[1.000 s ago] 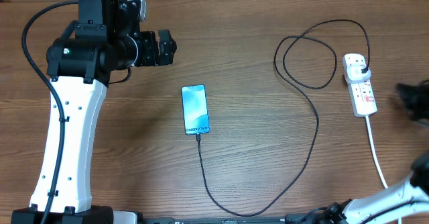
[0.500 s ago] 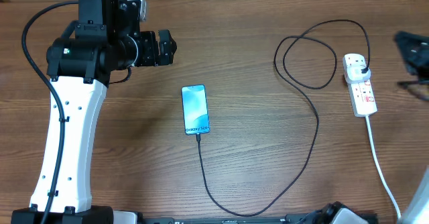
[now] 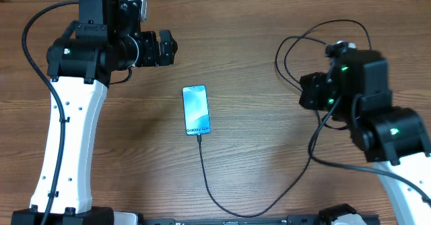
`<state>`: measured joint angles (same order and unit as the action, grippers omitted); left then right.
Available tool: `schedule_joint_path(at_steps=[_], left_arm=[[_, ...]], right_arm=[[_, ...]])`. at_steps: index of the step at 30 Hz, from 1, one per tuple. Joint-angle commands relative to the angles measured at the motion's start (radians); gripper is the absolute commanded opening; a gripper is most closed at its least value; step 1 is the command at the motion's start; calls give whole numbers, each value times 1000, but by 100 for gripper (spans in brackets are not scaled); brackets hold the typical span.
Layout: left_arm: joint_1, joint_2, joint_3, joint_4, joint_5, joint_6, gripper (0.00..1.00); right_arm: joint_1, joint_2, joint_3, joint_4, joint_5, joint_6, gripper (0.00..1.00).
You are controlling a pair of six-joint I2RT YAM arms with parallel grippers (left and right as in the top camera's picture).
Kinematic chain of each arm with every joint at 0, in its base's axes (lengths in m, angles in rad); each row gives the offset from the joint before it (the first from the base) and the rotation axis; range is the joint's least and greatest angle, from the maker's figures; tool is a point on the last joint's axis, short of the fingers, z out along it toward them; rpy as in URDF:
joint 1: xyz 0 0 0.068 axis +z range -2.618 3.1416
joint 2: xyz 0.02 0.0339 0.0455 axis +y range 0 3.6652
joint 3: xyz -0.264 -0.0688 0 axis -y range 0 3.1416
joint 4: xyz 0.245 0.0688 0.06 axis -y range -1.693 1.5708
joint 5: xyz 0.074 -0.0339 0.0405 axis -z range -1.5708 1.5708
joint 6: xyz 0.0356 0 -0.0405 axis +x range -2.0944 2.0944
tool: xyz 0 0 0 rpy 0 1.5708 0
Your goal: Plug charger to phone and switch on socket
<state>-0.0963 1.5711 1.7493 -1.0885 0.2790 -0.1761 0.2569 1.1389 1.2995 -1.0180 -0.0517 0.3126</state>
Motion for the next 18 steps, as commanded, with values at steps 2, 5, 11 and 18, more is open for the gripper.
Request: schedule_joint_path(at_steps=[2,5,11,18], left_arm=[[5,5,6,0,-5,19,100],[5,5,6,0,-5,19,100],[5,5,6,0,-5,19,100],[5,5,6,0,-5,19,100]], right_arm=[[71,-4,9,-45,140,-7,31],[71,-4,9,-103,140,-7,84],[71,-3,9,-138,125,-7,100],[71,-3,9,-144,148,-8,100]])
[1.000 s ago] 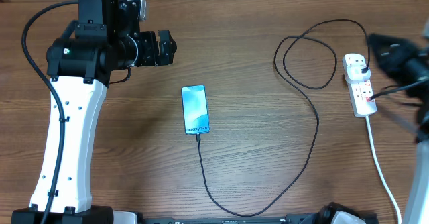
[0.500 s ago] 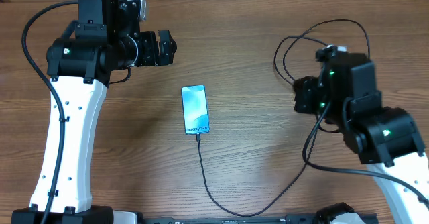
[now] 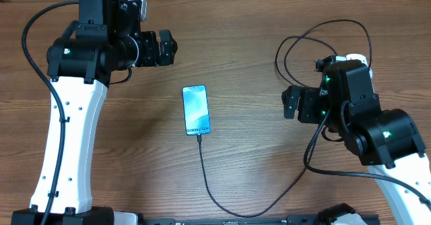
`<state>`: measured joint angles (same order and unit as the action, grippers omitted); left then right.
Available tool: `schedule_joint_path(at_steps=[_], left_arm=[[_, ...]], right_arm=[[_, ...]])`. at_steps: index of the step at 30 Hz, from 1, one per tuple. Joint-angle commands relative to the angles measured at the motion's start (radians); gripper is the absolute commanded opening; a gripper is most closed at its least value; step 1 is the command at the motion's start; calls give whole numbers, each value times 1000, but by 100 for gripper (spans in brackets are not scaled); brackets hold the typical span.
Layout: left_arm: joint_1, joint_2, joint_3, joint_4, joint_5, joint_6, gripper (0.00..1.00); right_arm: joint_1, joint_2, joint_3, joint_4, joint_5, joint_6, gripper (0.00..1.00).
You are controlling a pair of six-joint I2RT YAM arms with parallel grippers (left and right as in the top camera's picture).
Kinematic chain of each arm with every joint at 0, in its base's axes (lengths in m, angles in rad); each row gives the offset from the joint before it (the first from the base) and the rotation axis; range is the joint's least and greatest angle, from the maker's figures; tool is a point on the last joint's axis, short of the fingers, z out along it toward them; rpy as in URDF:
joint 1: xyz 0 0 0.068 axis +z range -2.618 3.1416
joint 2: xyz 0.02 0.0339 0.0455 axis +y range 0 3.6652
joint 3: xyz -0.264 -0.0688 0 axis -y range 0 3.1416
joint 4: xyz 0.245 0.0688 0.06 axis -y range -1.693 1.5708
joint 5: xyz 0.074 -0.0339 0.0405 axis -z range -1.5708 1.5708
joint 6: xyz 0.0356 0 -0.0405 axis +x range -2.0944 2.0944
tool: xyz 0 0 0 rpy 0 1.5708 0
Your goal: Plug charger to phone and switch on socket
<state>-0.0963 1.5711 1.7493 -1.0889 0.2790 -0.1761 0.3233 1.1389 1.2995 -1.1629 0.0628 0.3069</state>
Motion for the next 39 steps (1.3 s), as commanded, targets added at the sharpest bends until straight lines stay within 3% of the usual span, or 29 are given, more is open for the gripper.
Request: schedule_joint_path(at_steps=[1,7,10,13,21,31,39], left_arm=[[5,5,6,0,-5,19,100],[5,5,6,0,-5,19,100],[5,5,6,0,-5,19,100],[5,5,6,0,-5,19,100],[5,5,6,0,-5,19,100],[5,5,6,0,-5,19,100],[5,5,6,0,-5,19,100]], right_arm=[[5,-3,9,1,53,-2,100],[5,-3,8,38,72,-2,100],[-16,-19,-21,138,65,-6,100],[-45,-68,-102,288,-27,-114,100],[-103,-326,-404,547,-130,-126,100],[-143,-779,-879,830,-144,-126,100],[-151,-1010,-1088,899,-143,-134,100]])
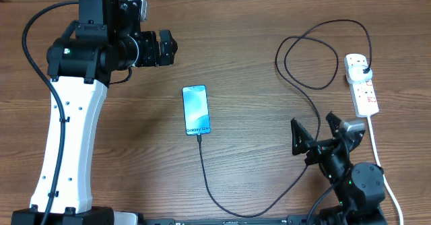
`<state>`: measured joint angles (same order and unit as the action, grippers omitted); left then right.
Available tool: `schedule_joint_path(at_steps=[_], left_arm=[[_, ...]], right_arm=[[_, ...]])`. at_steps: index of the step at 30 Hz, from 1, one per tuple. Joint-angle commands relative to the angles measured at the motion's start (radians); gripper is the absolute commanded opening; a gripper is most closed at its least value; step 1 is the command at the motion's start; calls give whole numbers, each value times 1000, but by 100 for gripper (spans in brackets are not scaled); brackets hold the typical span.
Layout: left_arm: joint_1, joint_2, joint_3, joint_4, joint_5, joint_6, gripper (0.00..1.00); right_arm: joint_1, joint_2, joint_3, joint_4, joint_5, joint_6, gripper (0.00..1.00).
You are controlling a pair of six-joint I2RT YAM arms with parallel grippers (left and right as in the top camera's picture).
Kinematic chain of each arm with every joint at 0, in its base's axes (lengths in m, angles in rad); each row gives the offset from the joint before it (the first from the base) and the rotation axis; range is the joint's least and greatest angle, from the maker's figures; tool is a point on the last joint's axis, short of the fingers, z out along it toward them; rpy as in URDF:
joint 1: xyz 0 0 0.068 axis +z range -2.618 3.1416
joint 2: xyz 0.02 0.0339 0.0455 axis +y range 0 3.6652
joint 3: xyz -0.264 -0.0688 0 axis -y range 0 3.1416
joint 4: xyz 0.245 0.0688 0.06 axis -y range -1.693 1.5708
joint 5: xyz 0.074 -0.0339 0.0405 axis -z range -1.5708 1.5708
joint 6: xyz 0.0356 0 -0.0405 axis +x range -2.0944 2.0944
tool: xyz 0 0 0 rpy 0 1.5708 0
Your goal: Plug charger to phone and switch on socket
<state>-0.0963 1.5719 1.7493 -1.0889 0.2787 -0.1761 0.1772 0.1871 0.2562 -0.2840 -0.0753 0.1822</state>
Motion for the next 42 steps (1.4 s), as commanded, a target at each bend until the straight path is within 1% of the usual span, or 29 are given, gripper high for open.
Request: schedule_joint_path(at_steps=[1,6,14,24,29,32,33,42], left_arm=[[5,5,6,0,-5,19,100],[5,5,6,0,-5,19,100],[5,5,6,0,-5,19,100],[5,5,6,0,-5,19,99],[5,5,6,1,-5,19,100],[5,5,6,0,-5,19,100],[5,5,6,0,-5,19,100],[5,5,6,0,-5,19,100]], right_arm=[[-5,-75,-65,37,-5,-9,100],[-5,-126,-140,138,-5,-9,100],[-4,-185,-222,152,-5,-9,100],[-5,-185,-224,158,29,-9,100],[-5,-185,-248,238,29,-9,100],[-5,-185,-248,230,29,-8,100],[-5,-185,-248,203,29,-8,100],[-5,-184,-248,204,29,-1,100]])
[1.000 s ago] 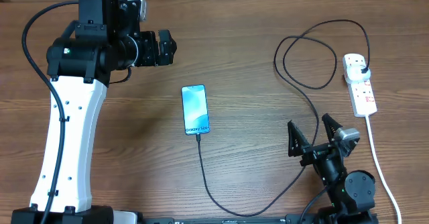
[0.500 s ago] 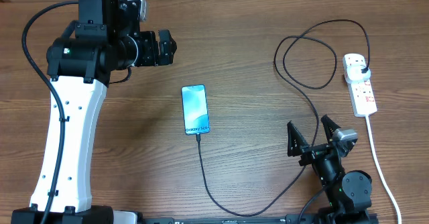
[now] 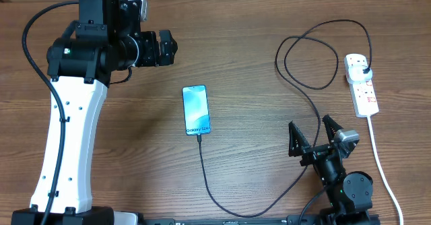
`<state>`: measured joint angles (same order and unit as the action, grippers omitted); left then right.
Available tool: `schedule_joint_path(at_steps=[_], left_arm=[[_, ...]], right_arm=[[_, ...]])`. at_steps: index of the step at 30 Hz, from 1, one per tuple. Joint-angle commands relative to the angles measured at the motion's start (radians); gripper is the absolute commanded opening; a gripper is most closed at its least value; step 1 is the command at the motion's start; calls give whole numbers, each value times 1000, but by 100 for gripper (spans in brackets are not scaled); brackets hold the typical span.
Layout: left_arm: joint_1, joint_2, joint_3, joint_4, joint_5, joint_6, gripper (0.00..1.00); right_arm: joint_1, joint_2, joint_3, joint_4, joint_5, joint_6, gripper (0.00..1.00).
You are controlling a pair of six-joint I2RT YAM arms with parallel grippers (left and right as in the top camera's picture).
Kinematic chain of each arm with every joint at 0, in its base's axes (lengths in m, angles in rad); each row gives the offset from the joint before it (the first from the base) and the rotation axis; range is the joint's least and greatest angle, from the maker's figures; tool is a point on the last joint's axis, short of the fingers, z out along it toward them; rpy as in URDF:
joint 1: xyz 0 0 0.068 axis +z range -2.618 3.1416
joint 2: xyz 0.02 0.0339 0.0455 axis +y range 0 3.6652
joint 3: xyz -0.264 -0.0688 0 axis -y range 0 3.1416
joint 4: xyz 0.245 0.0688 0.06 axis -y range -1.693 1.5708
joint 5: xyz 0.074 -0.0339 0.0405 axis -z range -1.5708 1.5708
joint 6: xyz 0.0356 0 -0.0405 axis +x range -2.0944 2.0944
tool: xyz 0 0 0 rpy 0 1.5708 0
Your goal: Plug charger to phone and switch on socket
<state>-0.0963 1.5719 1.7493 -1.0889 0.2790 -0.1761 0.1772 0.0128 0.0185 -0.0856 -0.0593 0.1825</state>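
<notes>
The phone [image 3: 196,110] lies face up mid-table with its screen lit. A black charger cable [image 3: 209,184] is plugged into its near end and loops round to the white socket strip [image 3: 361,87] at the far right, where the plug sits. My left gripper [image 3: 168,48] hangs far back left of the phone; its fingers look close together with nothing in them. My right gripper [image 3: 312,135] stands open near the front right, well short of the socket strip.
The black cable makes big loops [image 3: 310,56] between the phone and the strip, passing close by my right gripper. A white lead [image 3: 378,164] runs from the strip toward the front edge.
My right arm has shifted slightly; its open gripper sits a little lower and more to the left. Phone, cable, strip and left arm are unchanged.
My right arm was over the socket strip, hiding it. Then it stood a little left of there. Later it was drawn back to the front right, the strip uncovered, where it rests now. The phone stayed plugged in and lit throughout; my left arm never moved.
</notes>
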Motion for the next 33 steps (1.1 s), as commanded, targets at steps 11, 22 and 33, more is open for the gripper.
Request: schedule_joint_path(at_steps=[11,22,33], left_arm=[[5,5,6,0,-5,19,100],[4,-41,6,-25,-54,19,100],[-8,-464,-328,173,-209,68,100]], right_arm=[[-5,-10,-11,5,13,-1,100],[-5,-10,-11,5,13,-1,100],[-5,-10,-11,5,13,-1,100]])
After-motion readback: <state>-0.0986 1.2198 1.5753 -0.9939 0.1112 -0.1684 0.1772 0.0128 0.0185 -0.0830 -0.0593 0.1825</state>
